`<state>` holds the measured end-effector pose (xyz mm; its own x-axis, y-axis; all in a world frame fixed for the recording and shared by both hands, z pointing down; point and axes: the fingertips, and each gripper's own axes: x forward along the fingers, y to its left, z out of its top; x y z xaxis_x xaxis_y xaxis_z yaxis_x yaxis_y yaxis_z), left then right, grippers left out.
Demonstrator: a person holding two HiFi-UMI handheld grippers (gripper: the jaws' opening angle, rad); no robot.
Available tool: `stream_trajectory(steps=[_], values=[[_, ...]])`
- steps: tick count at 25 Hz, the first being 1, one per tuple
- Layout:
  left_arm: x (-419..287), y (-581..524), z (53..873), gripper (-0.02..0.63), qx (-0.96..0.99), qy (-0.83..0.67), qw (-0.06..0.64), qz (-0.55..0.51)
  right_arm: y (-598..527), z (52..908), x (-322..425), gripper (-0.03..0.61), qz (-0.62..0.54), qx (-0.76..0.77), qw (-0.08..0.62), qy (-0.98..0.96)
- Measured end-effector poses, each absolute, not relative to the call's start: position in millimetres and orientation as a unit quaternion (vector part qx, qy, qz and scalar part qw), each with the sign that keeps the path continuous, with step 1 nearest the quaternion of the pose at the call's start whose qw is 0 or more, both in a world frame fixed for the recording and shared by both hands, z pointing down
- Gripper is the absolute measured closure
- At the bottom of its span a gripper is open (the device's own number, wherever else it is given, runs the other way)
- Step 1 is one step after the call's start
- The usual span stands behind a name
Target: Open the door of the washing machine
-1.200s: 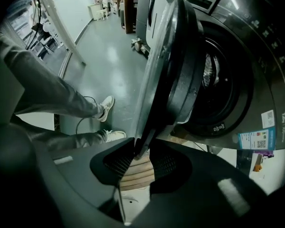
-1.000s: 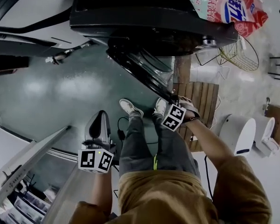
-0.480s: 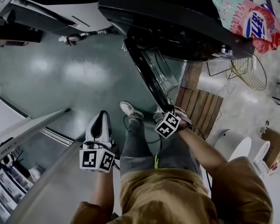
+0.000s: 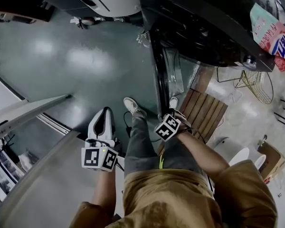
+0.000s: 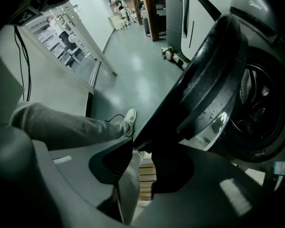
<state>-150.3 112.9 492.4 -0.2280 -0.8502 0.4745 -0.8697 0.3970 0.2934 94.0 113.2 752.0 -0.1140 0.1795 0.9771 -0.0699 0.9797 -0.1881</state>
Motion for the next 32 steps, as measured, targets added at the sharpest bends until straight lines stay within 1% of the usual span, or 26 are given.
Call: stream_trajectory(steps=[7, 14, 19, 25, 28, 32], values=[[-186, 141, 496, 0.554, 0.532, -0.794, 0.295, 0.003, 148, 749, 45, 0.457, 0.083, -0.062, 0.658, -0.746], [-223, 172, 500, 0.554, 0.519, -0.8, 0.299, -0.001, 179, 747, -14, 0.48, 0.077, -0.068, 0.647, -0.756], [-247, 191, 500, 0.554, 0.511, -0.806, 0.3, 0.001, 191, 746, -58, 0.5, 0.052, -0.073, 0.633, -0.769], [-277, 206, 499, 0.554, 0.503, -0.811, 0.298, 0.001, 203, 745, -104, 0.5, 0.02, -0.098, 0.619, -0.779], [-289, 212, 501, 0.554, 0.5, -0.813, 0.299, -0.002, 198, 745, -127, 0.499, 0.014, -0.09, 0.608, -0.789], [-301, 214, 504, 0.554, 0.499, -0.814, 0.299, -0.005, 164, 745, -162, 0.503, 0.004, -0.058, 0.59, -0.805]])
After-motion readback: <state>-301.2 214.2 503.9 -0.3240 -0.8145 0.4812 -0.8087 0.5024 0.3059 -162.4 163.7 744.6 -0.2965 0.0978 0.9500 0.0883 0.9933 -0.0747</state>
